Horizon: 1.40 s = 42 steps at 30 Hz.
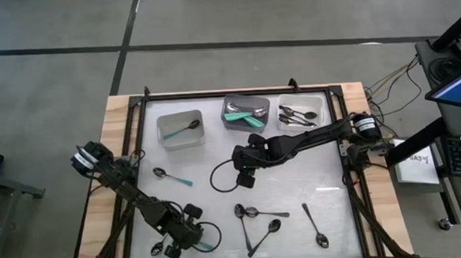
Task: Sort silverware by color (type)
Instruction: Put the blue spoon into the gray bin
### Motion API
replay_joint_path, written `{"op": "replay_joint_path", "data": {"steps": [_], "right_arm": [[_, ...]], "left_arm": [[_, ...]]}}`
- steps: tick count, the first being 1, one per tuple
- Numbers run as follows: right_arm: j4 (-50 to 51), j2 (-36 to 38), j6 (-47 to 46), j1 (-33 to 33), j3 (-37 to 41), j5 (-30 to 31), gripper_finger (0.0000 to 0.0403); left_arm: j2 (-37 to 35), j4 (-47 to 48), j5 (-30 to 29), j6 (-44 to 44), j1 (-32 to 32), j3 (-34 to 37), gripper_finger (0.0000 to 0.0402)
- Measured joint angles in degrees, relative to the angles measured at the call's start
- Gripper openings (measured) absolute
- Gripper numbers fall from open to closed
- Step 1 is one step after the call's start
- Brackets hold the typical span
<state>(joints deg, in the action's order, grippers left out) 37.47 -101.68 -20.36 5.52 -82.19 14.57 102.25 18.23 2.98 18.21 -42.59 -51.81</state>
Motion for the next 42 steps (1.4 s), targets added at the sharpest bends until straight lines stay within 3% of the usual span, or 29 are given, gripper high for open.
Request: {"op": "replay_joint_path", "data": {"steps": [9,15,21,33,42], "right_arm": [[0.02,-0.01,-0.11,0.00,0.00,0.00,0.0132],[0.00,-0.01,-0.66,-0.01,0.00,0.00,0.0132],[0.00,-0.01,-1.60,-0.17,0.00,-0.02,0.0132],[0.02,-0.01,-1.55,-0.17,0.00,-0.02,0.0132],[2.52,-0.01,-3.66,-0.11,0.00,-0.04,0.0132]], "left_arm": [[-5.76,12.04,-0.90,-1.62,0.00,0.51,0.0001],[-12.41,21.17,-8.39,-2.90,0.82,0.68,0.0001],[-20.44,24.25,-14.18,-5.76,5.30,1.39,0.0000],[-34.91,26.54,-28.81,-19.32,27.07,3.02,0.0000],[-41.49,26.33,-30.05,-30.69,45.76,3.02,0.0000]]}}
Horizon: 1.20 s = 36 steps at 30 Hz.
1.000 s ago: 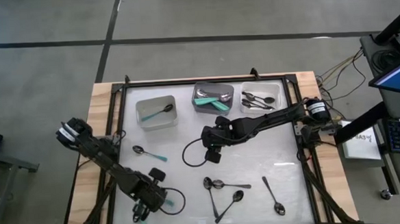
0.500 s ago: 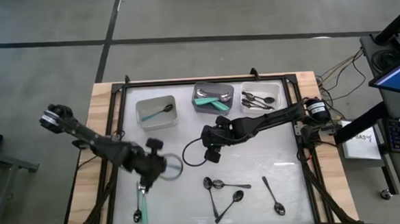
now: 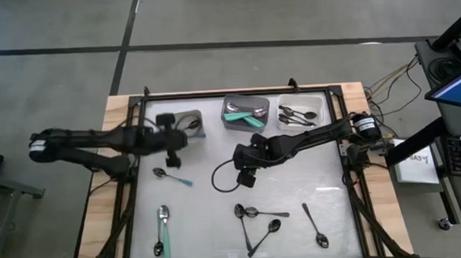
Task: Sort silverware by color (type)
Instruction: Put the blue spoon into the gray bin
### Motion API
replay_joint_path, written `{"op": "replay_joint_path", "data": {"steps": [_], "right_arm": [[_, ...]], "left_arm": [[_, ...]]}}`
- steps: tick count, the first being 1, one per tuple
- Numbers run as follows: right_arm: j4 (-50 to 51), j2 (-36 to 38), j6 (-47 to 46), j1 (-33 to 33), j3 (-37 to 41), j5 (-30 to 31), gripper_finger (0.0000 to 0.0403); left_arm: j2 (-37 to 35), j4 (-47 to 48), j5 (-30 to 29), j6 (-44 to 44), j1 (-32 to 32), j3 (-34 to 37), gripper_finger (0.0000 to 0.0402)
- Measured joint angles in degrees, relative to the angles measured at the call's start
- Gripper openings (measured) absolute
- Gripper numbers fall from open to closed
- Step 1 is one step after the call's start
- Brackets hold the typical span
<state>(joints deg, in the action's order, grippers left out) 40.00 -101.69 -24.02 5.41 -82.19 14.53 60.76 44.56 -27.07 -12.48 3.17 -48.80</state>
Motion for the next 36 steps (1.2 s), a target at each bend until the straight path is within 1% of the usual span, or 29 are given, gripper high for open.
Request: {"op": "replay_joint_path", "data": {"steps": [3,8,12,14,17,24,27,31,36], "right_arm": [[1.56,0.00,-2.46,0.38,0.00,0.01,0.0132],[2.41,0.00,-2.97,1.70,0.09,0.32,0.0132],[2.41,0.00,-1.80,2.46,0.77,1.65,0.0132],[2.48,0.00,-1.45,2.54,1.36,2.66,0.0132],[2.92,0.00,-0.94,2.46,2.21,3.55,0.0132],[3.27,0.00,2.82,2.34,3.61,3.60,0.0132],[3.14,0.00,5.58,1.93,3.63,3.96,0.0132],[3.18,0.00,7.89,0.95,3.63,7.17,0.0132],[3.16,0.00,7.71,-0.87,3.63,8.21,0.0132]], "left_arm": [[-0.03,-0.16,0.04,-1.63,5.21,-0.02,0.0000],[1.82,-1.68,1.26,-2.31,12.89,0.13,0.0000],[4.33,-2.75,4.29,-2.45,17.68,1.10,0.0000],[5.59,-3.72,4.48,-2.43,19.16,1.46,0.0000],[7.06,-5.21,4.60,-2.51,20.05,1.60,0.0000],[7.42,-5.74,9.60,-6.19,20.26,1.60,0.0000],[7.27,-5.75,9.68,-6.35,20.38,1.60,0.0000],[7.23,-5.77,9.71,-6.57,20.47,1.60,0.0000],[7.21,-5.75,9.68,-6.51,20.86,1.60,0.0000]]}}
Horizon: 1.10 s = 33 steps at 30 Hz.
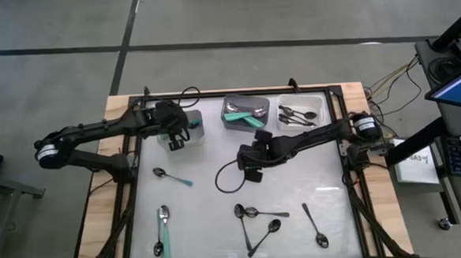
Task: Sort silverware by color (type)
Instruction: Put the blue spoon into the gray bin
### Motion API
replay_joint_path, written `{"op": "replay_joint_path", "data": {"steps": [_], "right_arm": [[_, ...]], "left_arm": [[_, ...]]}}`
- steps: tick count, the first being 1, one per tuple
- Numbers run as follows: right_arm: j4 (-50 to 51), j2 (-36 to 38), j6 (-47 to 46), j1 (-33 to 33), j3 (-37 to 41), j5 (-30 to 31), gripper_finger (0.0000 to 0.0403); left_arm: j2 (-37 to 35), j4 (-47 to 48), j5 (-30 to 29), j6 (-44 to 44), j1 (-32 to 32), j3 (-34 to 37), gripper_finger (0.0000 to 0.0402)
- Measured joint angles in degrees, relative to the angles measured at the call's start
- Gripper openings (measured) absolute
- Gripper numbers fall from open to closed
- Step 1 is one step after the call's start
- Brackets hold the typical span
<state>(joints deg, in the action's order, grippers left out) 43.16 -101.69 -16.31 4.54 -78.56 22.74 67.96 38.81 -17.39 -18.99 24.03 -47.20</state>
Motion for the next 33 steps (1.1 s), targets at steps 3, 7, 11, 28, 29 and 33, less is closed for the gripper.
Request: {"op": "replay_joint_path", "data": {"steps": [3,7,11,28,29,33], "right_arm": [[-0.08,0.00,-0.84,-0.44,0.00,0.22,0.0132],[-0.17,0.00,-3.36,-0.46,0.00,0.80,0.0132],[-0.25,0.22,-4.65,-0.46,0.02,2.83,0.0132],[-3.43,2.89,2.98,-9.24,0.04,8.74,0.0132],[-3.43,2.89,3.43,-9.91,0.04,8.69,0.0132],[-3.24,2.89,3.53,-12.06,0.04,8.31,0.0132]], "left_arm": [[-0.02,0.02,0.00,0.28,0.00,0.00,0.0000],[-0.02,0.72,0.02,1.01,0.00,0.00,0.0000],[-0.07,1.81,0.02,1.44,0.00,0.04,0.0000],[-0.11,-1.85,3.85,-0.63,1.80,1.12,0.0007],[-0.11,-2.30,3.87,-0.55,1.99,1.47,0.0011],[0.15,-2.40,3.87,1.58,2.51,2.47,0.0023]]}}
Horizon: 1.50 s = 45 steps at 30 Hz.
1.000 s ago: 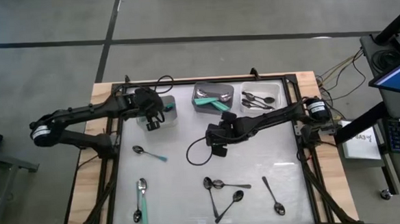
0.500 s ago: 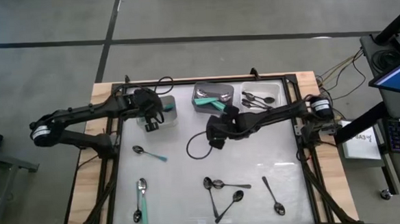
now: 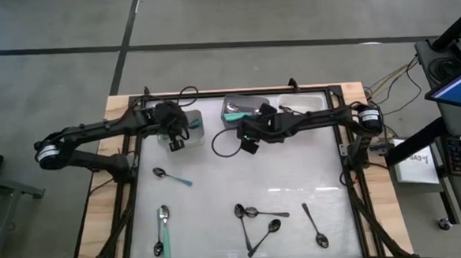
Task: Sort silverware by color (type)
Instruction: Put the blue spoon into the gray bin
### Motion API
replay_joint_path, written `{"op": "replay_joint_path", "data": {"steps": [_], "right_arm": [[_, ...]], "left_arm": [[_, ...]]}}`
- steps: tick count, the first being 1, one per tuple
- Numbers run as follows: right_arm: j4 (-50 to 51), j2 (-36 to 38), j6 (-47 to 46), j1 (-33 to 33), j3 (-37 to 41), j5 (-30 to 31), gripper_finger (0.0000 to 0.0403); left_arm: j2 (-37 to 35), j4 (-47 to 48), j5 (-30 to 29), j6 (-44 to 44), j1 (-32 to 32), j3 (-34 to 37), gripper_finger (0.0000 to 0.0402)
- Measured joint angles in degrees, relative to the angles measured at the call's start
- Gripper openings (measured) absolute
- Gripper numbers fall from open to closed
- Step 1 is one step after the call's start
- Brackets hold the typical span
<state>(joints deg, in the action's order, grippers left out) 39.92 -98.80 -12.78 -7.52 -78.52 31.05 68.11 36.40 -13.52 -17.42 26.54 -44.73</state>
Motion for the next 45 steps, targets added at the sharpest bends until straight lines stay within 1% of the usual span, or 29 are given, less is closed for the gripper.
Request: {"op": "replay_joint_path", "data": {"steps": [5,7,9,11,13,15,17,19,21,24,31,39,42,45], "right_arm": [[0.07,0.00,2.12,-1.28,0.00,-0.02,0.0132],[0.07,-0.02,2.64,-1.43,0.00,-0.09,0.0132],[0.07,-0.02,3.21,-1.43,0.00,-0.11,0.0132],[0.07,-0.02,3.62,-1.41,0.00,-0.15,0.0132],[0.07,-0.02,3.72,-1.41,0.00,-0.38,0.0132],[0.09,-0.02,3.82,-1.41,0.00,-1.96,0.0132],[0.17,-0.03,4.01,-1.41,0.00,-3.31,0.0132],[0.29,-0.04,4.78,-1.41,0.00,-3.76,0.0132],[0.25,-0.04,5.39,-1.37,0.06,-4.06,0.0132],[0.17,-0.04,5.57,-1.37,0.52,-4.04,0.0132],[0.05,-0.04,5.31,-1.39,3.62,-4.04,0.0132],[-0.52,-0.04,3.83,-1.37,6.33,-3.65,0.0132],[-0.62,-0.04,3.81,-1.37,6.97,-3.68,0.0132],[-0.58,-0.04,3.81,-1.37,7.32,-4.00,0.0132]], "left_arm": [[0.09,0.04,0.48,0.77,-0.01,0.41,0.0042],[0.05,0.10,1.96,1.33,-0.01,0.41,0.0051],[-0.14,0.62,5.52,1.48,0.01,0.41,0.0059],[-0.28,1.51,11.64,1.45,0.00,0.41,0.0066],[-0.32,3.11,19.93,1.47,-0.01,0.41,0.0071],[-0.34,5.98,28.44,1.47,-0.05,0.41,0.0074],[-0.33,9.66,35.75,1.49,-0.18,0.41,0.0075],[-0.29,13.06,41.01,1.96,-0.73,0.68,0.0075],[-0.26,14.84,43.30,2.62,-1.96,1.63,0.0075],[-0.10,13.75,42.16,4.49,-5.18,2.69,0.0075],[0.38,13.60,40.80,4.89,-13.72,2.44,0.0073],[0.38,12.53,29.81,9.40,-23.08,2.73,0.0049],[0.38,12.22,27.34,10.91,-24.94,2.81,0.0048],[0.38,12.09,24.89,12.96,-25.88,2.86,0.0056]]}}
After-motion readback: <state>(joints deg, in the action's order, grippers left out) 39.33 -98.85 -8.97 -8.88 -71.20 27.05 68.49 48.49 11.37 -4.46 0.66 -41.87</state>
